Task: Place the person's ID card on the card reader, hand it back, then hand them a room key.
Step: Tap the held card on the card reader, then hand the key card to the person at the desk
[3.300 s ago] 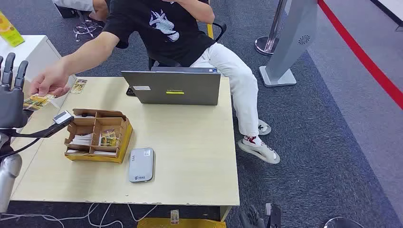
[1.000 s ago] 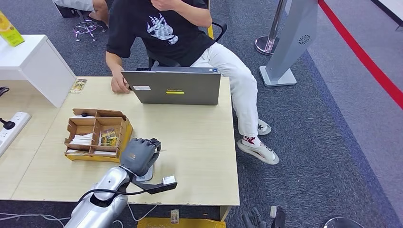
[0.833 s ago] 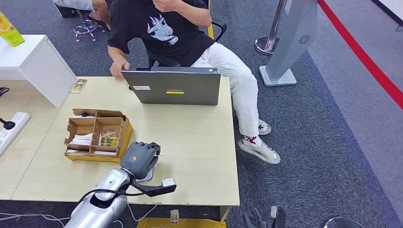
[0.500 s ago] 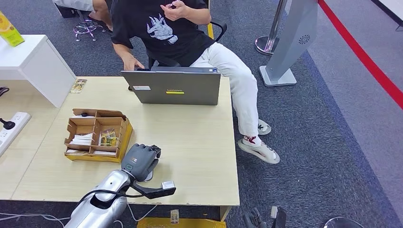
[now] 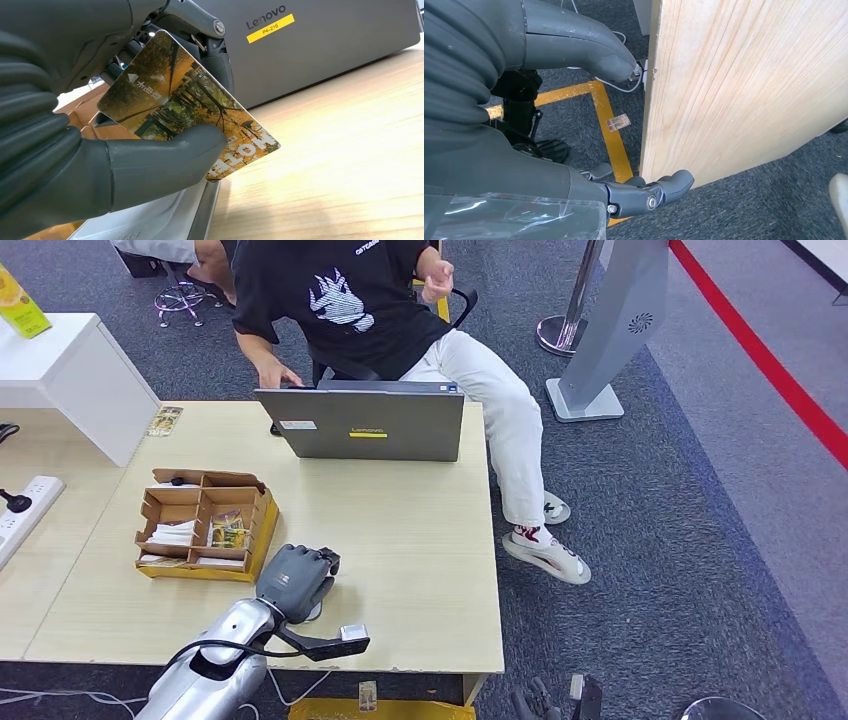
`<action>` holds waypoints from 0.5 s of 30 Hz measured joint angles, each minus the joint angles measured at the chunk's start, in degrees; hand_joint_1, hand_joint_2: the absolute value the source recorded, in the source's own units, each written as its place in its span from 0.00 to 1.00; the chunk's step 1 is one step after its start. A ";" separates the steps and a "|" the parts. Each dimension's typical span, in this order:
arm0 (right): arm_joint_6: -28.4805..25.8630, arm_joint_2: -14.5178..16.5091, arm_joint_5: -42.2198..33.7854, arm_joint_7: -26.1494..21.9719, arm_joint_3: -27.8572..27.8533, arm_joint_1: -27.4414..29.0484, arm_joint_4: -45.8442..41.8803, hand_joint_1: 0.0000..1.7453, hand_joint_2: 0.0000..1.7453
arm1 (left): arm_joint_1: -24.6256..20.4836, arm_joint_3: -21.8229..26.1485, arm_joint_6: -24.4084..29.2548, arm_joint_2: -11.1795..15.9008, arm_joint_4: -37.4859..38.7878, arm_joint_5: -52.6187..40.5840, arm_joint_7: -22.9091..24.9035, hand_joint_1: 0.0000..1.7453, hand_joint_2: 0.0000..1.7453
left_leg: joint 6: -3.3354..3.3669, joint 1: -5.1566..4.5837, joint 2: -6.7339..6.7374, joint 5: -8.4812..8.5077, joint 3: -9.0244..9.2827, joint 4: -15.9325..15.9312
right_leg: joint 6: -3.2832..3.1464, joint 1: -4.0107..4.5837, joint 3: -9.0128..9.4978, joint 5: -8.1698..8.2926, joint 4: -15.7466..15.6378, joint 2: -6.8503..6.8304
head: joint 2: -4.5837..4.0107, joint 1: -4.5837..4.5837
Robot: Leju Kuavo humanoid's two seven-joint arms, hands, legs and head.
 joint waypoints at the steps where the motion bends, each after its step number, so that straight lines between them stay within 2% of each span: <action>1: 0.00 0.00 0.00 0.00 0.00 0.00 0.00 0.00 1.00 | 0.00 0.00 0.00 0.01 0.00 0.00 0.00 1.00 1.00 | 0.00 0.00 0.00 0.00 0.00 0.00 | 0.00 0.00 0.00 0.00 0.00 0.00 | 0.00 0.00; 7: 0.01 0.00 0.02 0.04 0.00 0.00 0.00 0.00 1.00 | -0.05 -0.02 0.25 0.02 0.03 -0.19 0.33 1.00 1.00 | 0.00 0.00 0.00 0.00 0.00 0.00 | 0.00 0.00 0.00 0.00 0.00 0.00 | 0.00 0.00; 9: 0.18 0.00 0.29 0.47 0.00 0.00 0.00 0.00 1.00 | -0.70 0.11 3.46 0.10 0.07 -1.75 3.70 1.00 1.00 | -0.01 0.01 -0.01 0.03 -0.02 0.01 | 0.00 0.01 -0.03 0.01 0.01 -0.01 | 0.00 0.01; 12: 0.62 0.07 0.93 1.50 0.00 -0.06 0.00 0.00 1.00 | -5.71 2.04 14.47 0.87 0.66 -2.45 8.69 1.00 1.00 | -0.04 0.06 -0.11 0.14 -0.12 0.01 | 0.01 0.06 -0.06 0.06 0.04 -0.10 | 0.00 0.04; 13: 0.72 0.13 1.03 1.74 0.00 -0.10 0.00 0.00 1.00 | -8.20 3.23 16.56 1.30 1.14 -2.11 8.38 1.00 1.00 | -0.06 0.06 -0.15 0.17 -0.12 0.00 | 0.01 0.07 -0.05 0.08 0.06 -0.12 | 0.00 0.05; 15: 0.84 0.28 1.14 2.13 0.00 -0.15 0.00 0.00 1.00 | -12.69 5.81 17.40 2.16 2.57 -2.03 7.18 1.00 1.00 | -0.09 0.06 -0.14 0.20 -0.08 -0.02 | -0.02 0.07 -0.03 0.10 0.11 -0.11 | 0.00 0.04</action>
